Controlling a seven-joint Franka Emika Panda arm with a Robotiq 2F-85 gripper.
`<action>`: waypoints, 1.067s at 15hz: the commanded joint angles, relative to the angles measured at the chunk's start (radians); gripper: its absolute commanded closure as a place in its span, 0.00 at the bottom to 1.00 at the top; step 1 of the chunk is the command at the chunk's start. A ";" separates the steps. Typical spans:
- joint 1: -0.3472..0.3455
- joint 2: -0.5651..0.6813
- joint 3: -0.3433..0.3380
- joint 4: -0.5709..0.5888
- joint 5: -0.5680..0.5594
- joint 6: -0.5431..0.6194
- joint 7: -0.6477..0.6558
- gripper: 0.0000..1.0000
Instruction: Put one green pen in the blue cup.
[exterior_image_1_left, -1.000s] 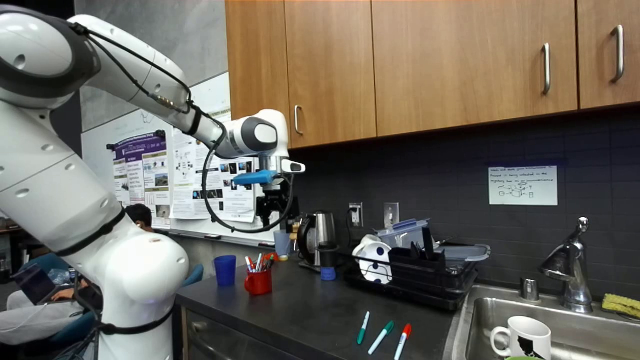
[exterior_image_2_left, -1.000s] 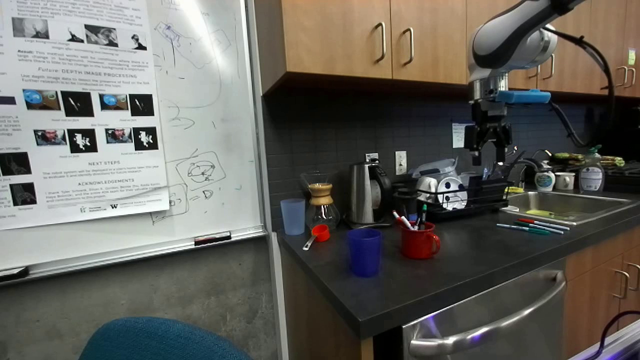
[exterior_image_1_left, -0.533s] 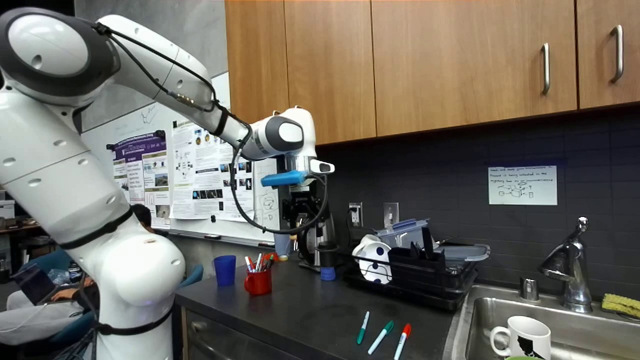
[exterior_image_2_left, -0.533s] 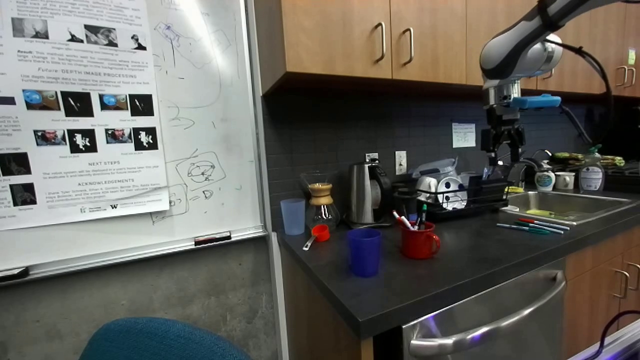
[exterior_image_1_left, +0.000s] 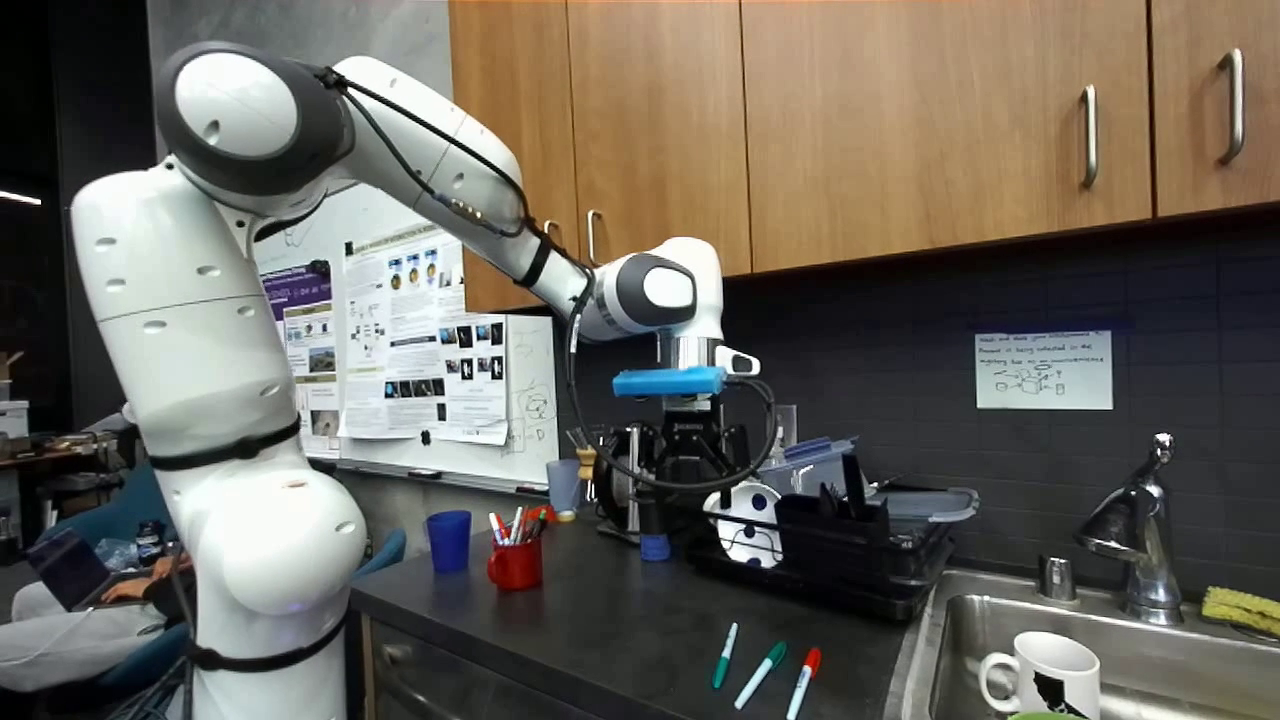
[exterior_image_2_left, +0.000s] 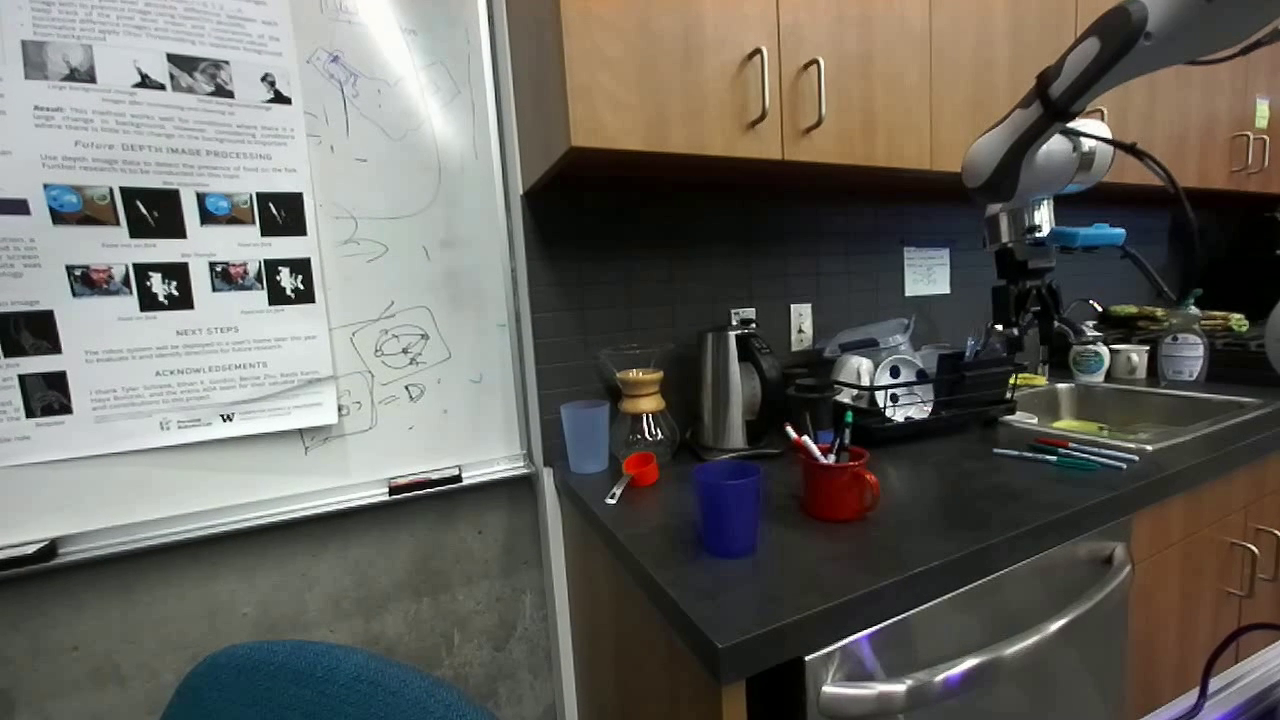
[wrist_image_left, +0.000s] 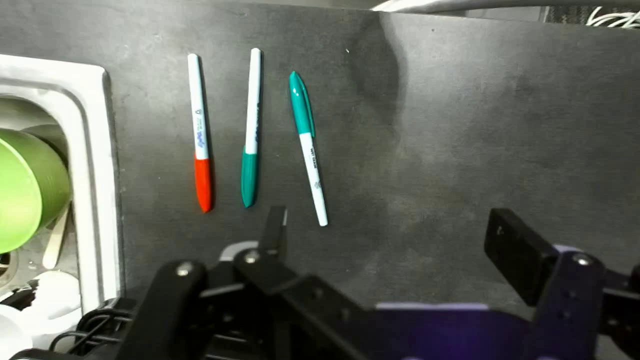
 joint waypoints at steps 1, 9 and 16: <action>-0.018 0.009 0.017 0.001 0.005 0.000 -0.003 0.00; -0.014 0.031 0.035 -0.025 -0.022 0.043 0.020 0.00; -0.032 0.196 0.033 -0.010 -0.037 0.125 -0.004 0.00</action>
